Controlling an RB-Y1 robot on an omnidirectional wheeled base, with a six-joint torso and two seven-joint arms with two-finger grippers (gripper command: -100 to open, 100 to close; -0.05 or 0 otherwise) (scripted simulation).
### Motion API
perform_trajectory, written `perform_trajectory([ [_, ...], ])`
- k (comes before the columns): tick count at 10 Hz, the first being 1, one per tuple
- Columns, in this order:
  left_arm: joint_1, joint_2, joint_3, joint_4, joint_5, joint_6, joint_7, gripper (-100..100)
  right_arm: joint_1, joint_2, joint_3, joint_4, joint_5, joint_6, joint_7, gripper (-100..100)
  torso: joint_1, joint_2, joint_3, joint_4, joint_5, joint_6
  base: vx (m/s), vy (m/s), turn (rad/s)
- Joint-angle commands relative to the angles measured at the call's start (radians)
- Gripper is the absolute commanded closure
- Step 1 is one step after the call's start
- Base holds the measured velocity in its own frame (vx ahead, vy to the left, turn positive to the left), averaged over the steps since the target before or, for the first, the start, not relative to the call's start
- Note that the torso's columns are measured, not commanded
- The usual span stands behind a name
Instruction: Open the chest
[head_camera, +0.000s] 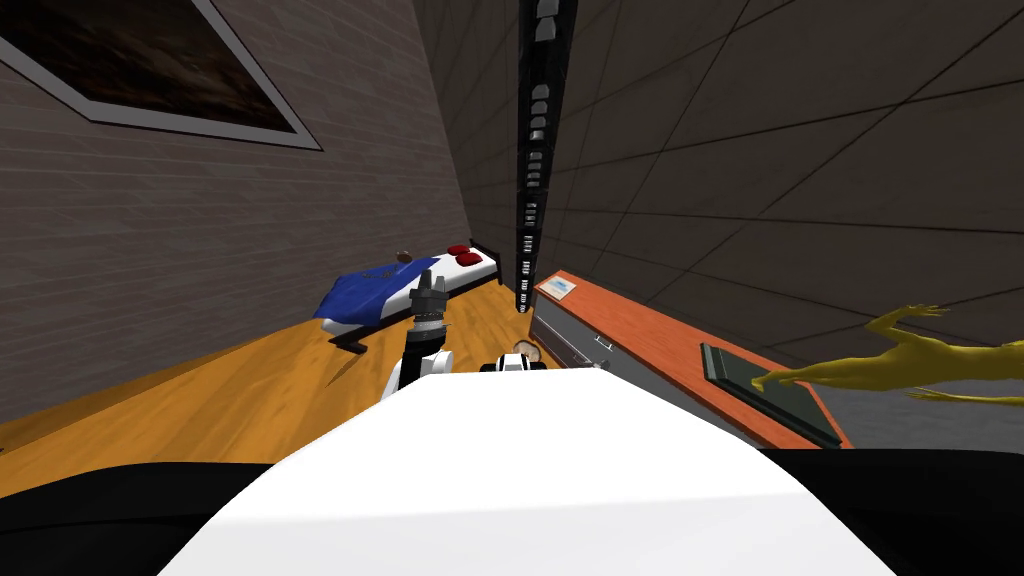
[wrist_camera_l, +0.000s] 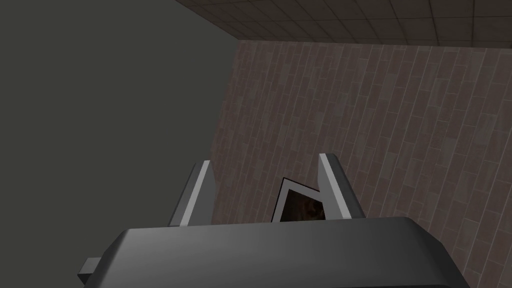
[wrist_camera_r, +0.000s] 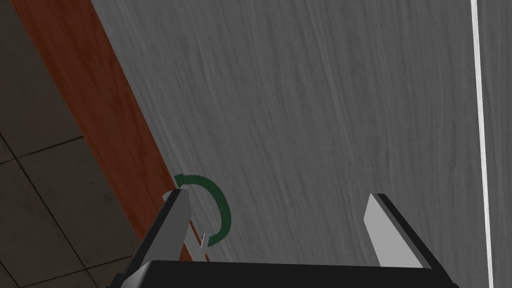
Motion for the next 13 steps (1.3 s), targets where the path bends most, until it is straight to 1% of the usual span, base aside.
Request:
perform_trajectory([
  [1, 0.000, 0.000, 0.000, 0.000, 0.000, 0.000, 0.000, 0, -0.011, -0.003, 0.016, 0.054, 0.047, 0.071, 0.019, -100, 0.000, 0.000, 0.000, 0.000, 0.000, 0.000, 0.032, -0.019, 0.114],
  [2, 0.000, 0.000, 0.000, 0.000, 0.000, 0.000, 0.000, 0, -0.011, -0.003, 0.016, 0.054, 0.047, 0.076, 0.019, -100, 0.000, 0.000, 0.000, 0.000, 0.000, 0.000, 0.026, -0.015, 0.051],
  [3, 0.000, 0.000, 0.000, 0.000, 0.000, 0.000, 0.000, 0, -0.018, -0.007, 0.025, 0.087, 0.075, 0.114, 0.027, -100, 0.000, 0.000, 0.000, 0.000, 0.000, 0.000, 0.027, -0.017, 0.059],
  [5, 0.000, 0.000, 0.000, 0.000, 0.000, 0.000, 0.000, 0, -0.029, -0.016, 0.040, 0.140, 0.120, 0.172, 0.041, -100, -0.001, 0.000, 0.000, 0.000, 0.000, 0.000, 0.040, -0.026, 0.131],
  [6, 0.000, 0.000, 0.000, 0.000, 0.000, 0.000, 0.000, 0, -0.033, -0.022, 0.046, 0.160, 0.137, 0.199, 0.046, -100, 0.000, 0.000, 0.000, 0.000, 0.000, 0.000, 0.034, -0.024, 0.088],
  [8, 0.000, 0.000, 0.000, 0.000, 0.000, 0.000, 0.000, 0, -0.038, -0.030, 0.053, 0.185, 0.159, 0.228, 0.052, -100, 0.000, 0.001, 0.000, 0.000, 0.000, 0.000, 0.026, -0.017, 0.050],
  [9, 0.000, 0.000, 0.000, 0.000, 0.000, 0.000, 0.000, 0, -0.034, -0.029, 0.051, 0.173, 0.153, 0.217, 0.051, -100, 0.000, 0.001, 0.000, 0.000, 0.000, 0.000, 0.009, -0.005, 0.007],
  [10, 0.000, 0.000, 0.000, 0.000, 0.000, 0.000, 0.000, 0, -0.047, -0.043, 0.045, 0.146, 0.146, 0.200, 0.081, -100, 0.001, 0.001, 0.001, 0.000, 0.000, 0.000, -0.021, -0.018, -0.010],
  [12, 0.000, 0.000, 0.000, 0.000, 0.000, 0.000, 0.000, 0, -0.062, -0.060, 0.037, 0.112, 0.136, 0.174, 0.118, -100, -0.001, 0.001, 0.001, 0.000, 0.000, 0.000, -0.029, -0.039, -0.005],
  [13, 0.000, 0.000, 0.000, 0.000, 0.000, 0.000, 0.000, 0, -0.065, -0.063, 0.035, 0.105, 0.134, 0.169, 0.125, -100, -0.001, 0.001, 0.000, 0.000, 0.000, 0.000, -0.031, -0.038, -0.002],
])
